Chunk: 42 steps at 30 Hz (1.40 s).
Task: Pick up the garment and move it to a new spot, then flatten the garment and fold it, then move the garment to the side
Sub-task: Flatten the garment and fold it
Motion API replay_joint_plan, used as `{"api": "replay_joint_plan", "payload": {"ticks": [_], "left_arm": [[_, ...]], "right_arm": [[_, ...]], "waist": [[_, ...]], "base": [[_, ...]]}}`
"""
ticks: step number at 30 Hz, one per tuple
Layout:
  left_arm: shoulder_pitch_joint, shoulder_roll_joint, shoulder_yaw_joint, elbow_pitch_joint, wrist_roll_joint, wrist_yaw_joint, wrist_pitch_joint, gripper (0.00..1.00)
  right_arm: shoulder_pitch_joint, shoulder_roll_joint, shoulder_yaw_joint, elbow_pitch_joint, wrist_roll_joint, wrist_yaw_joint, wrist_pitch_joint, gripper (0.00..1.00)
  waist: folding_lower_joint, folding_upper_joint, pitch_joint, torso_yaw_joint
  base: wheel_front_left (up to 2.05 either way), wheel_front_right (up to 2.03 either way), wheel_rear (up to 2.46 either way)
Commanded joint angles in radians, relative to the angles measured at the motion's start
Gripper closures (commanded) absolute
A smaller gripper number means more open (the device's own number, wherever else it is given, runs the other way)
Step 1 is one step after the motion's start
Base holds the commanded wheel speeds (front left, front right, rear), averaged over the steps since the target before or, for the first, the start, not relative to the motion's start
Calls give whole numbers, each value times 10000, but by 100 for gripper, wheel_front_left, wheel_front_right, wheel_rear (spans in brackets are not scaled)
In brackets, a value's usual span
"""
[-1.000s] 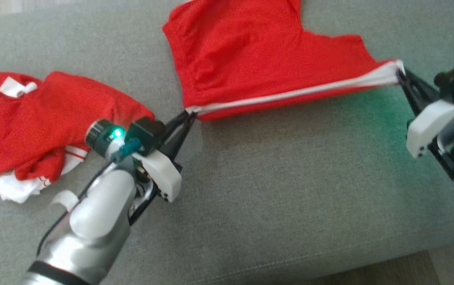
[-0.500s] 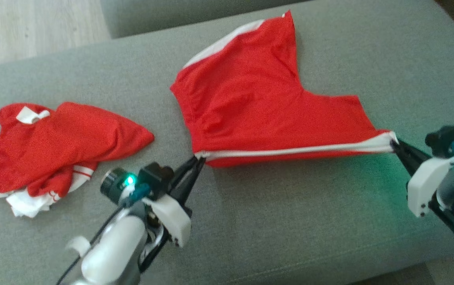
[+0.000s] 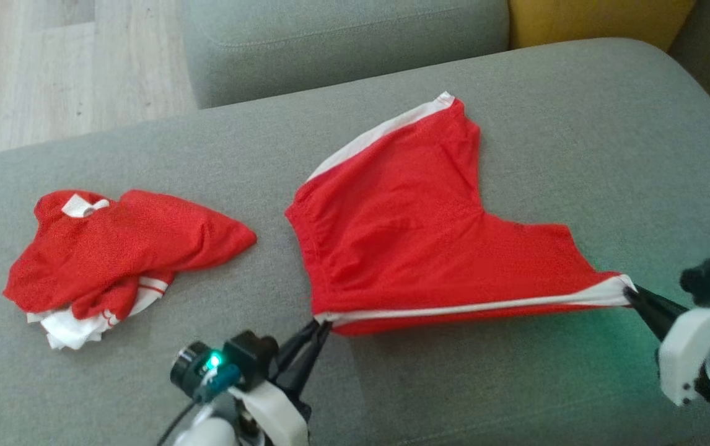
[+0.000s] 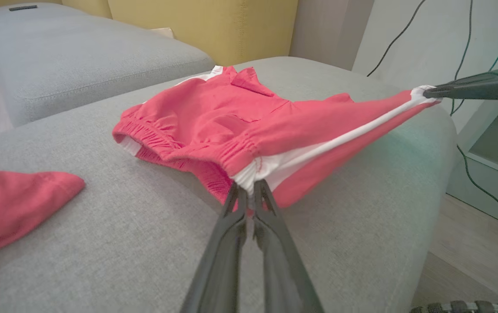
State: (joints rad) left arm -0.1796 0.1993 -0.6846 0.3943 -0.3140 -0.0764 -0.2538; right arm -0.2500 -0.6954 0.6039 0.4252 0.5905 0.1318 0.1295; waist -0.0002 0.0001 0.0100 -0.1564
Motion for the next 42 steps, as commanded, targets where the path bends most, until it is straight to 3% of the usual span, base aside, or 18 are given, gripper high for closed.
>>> {"api": "replay_joint_plan", "payload": {"ticks": [1, 10, 20, 26, 42], "left_arm": [[-256, 249, 390, -333, -90, 157, -80, 100], [-545, 120, 417, -751, -165, 255, -74, 100], [-1902, -250, 646, -957, -220, 331, 40, 100], [-3015, -507, 746, -715, -153, 342, 134, 100], [-5483, -1346, 465, 1025, -261, 166, 86, 100]], "right_arm": [[123, -623, -326, -309, 68, -11, 92, 100], [640, -738, -1936, -1617, -654, -11, 759, 100], [-990, -363, -2700, -2195, -1688, -11, 1180, 100], [-2771, -356, -2157, -1743, -1887, -11, 1385, 100], [-7067, -627, 459, 1478, -1665, -11, 922, 100]], "waist": [[2, -1, -27, 36], [2, -1, 201, 301], [2, -1, 1317, 738], [2, -1, 2266, 1197], [2, -1, 4008, 2423]], "base": [[0, 0, 0], [0, 0, 0], [0, 0, 0], [0, 0, 0], [0, 0, 0]]}}
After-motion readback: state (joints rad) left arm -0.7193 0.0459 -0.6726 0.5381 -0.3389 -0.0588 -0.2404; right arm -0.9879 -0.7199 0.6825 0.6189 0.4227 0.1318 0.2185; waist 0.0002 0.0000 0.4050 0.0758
